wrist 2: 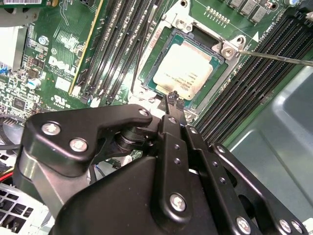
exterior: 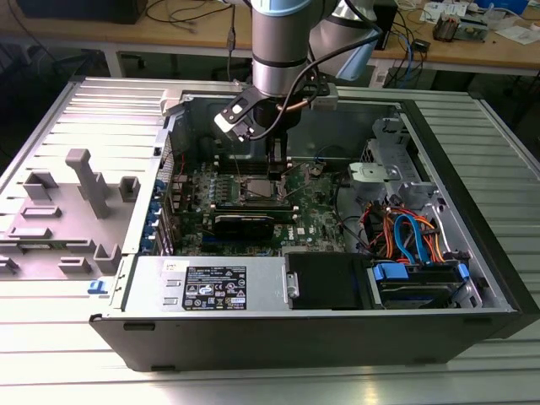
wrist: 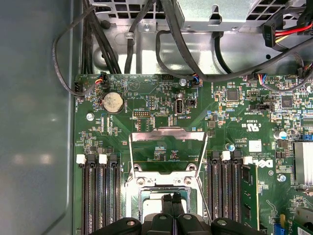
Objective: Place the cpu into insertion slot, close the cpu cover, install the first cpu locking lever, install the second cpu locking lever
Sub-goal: 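Close the cpu cover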
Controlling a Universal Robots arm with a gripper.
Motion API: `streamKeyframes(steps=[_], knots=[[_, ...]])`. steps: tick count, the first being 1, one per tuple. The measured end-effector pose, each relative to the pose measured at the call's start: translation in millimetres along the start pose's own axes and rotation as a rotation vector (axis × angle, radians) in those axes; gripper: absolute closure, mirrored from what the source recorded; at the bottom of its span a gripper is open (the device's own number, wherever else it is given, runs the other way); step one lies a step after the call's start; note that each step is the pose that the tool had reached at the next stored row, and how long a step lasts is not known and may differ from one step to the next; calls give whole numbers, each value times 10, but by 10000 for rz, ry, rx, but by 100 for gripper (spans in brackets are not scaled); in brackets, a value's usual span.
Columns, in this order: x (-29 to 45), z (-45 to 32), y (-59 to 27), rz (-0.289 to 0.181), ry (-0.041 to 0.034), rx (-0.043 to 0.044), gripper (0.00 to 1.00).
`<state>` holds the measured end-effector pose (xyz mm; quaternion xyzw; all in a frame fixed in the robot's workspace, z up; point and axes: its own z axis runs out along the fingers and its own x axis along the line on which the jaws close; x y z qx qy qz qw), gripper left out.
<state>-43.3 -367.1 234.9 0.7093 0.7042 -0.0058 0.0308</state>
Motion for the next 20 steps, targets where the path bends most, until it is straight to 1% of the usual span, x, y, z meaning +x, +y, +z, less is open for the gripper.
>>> streamKeyframes(steps=[4,10,13,15,18,19,20], knots=[[0,0,2,-1,0,1,89],[0,-3,48,-1,-2,2,89],[-1,-59,53,1,0,1,89],[-3,-145,57,-2,-3,3,89],[-3,-166,61,0,-3,2,89],[-3,-170,69,-1,-1,2,89],[-3,-172,99,0,-1,24,89]])
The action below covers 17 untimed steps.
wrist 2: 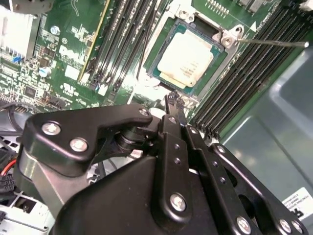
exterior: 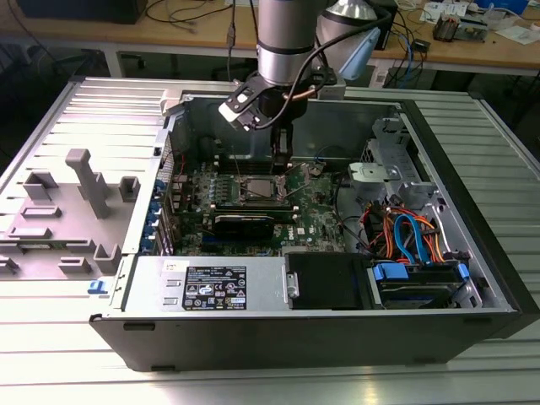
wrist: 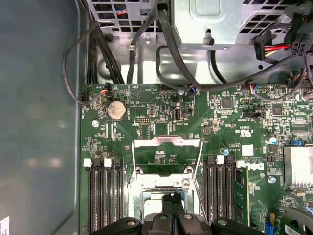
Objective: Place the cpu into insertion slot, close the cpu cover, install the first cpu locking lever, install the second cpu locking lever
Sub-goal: 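Close the cpu cover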
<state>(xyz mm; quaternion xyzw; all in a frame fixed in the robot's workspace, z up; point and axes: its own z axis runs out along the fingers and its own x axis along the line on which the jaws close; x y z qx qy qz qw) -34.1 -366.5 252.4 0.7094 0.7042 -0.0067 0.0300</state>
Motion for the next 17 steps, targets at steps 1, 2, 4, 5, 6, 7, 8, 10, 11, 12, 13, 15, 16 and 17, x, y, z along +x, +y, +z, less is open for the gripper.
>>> streamKeyframes(steps=[1,2,4,5,6,7,8,10,11,12,13,15,16,17], knots=[[0,1,62,-3,1,51,89],[0,3,129,-7,1,102,89],[0,-10,144,-7,-1,109,89],[0,-23,145,-5,0,108,89],[-2,-52,147,-7,0,108,89],[-2,-67,151,-8,1,108,89],[-3,-73,154,-9,0,108,89],[-3,-74,172,-6,3,107,89],[-2,-74,187,-7,1,108,89],[-2,-72,215,-7,2,108,89],[-2,-71,244,-6,2,107,89],[-1,-70,296,-7,1,108,89],[-1,-69,307,-8,1,108,89],[-1,-69,319,-8,1,107,89]])
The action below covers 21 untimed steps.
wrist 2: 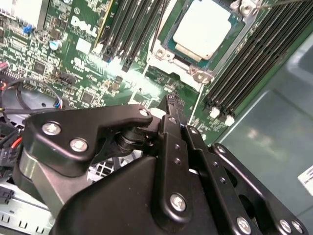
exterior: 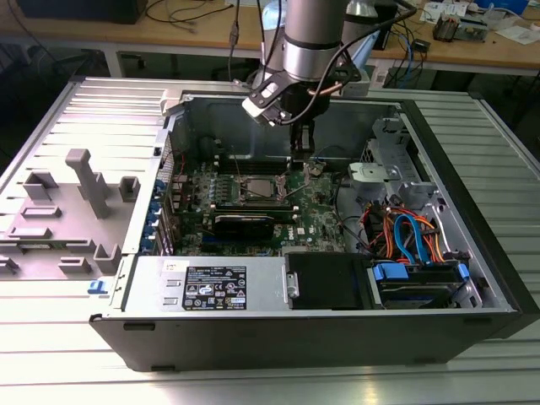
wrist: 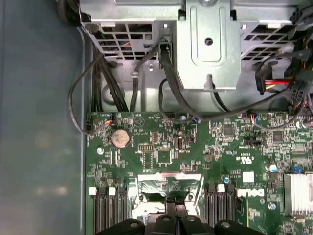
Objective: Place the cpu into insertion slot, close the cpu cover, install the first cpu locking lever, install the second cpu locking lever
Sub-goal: 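Close the cpu cover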
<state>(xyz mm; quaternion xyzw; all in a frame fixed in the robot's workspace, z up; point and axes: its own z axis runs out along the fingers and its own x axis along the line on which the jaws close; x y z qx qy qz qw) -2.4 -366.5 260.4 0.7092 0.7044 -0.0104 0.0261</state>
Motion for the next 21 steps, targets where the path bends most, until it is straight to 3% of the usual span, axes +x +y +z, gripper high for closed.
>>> streamKeyframes(steps=[10,17,21], knots=[[5,3,174,0,-1,1,89],[20,7,375,0,-1,1,89],[43,7,413,0,-3,2,89]])
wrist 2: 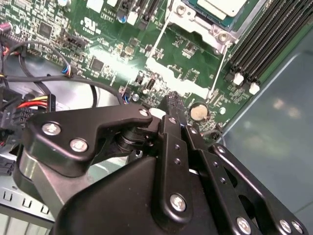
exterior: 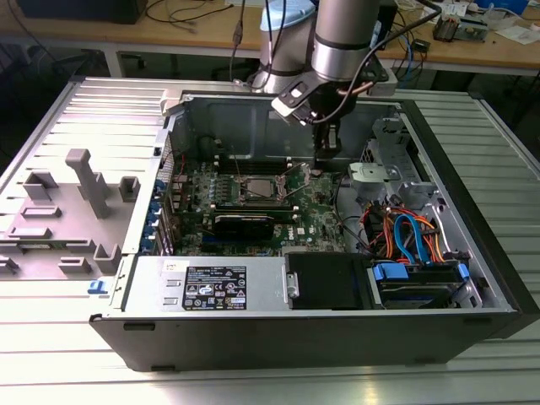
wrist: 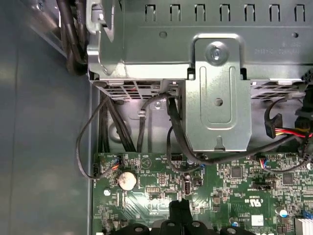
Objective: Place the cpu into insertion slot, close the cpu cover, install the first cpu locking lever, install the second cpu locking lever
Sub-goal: 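Close the cpu cover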
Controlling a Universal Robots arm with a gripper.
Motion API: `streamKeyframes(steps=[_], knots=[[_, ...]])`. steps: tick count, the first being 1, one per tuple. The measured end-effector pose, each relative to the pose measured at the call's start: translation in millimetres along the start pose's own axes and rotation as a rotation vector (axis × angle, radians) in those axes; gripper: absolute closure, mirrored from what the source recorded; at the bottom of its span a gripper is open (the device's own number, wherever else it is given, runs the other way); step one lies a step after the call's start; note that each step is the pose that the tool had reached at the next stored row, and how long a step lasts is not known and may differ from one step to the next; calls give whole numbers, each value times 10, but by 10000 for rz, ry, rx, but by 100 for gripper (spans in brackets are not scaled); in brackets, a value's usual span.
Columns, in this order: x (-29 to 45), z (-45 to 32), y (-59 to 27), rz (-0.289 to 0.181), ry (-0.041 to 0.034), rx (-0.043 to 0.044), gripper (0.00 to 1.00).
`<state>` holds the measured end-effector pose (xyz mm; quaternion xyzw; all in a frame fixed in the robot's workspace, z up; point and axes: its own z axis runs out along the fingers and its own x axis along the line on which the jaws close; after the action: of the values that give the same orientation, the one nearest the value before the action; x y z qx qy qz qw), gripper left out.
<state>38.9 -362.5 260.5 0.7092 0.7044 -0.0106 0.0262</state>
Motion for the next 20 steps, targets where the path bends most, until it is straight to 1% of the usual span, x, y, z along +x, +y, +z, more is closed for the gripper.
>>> streamKeyframes(steps=[1,3,7,11,15,20], knots=[[13,1,25,0,1,2,89],[18,8,39,0,-1,6,89],[20,39,43,2,0,19,89],[23,92,43,-1,0,31,89],[25,135,42,-101,2,81,89],[25,172,41,-159,3,178,89]])
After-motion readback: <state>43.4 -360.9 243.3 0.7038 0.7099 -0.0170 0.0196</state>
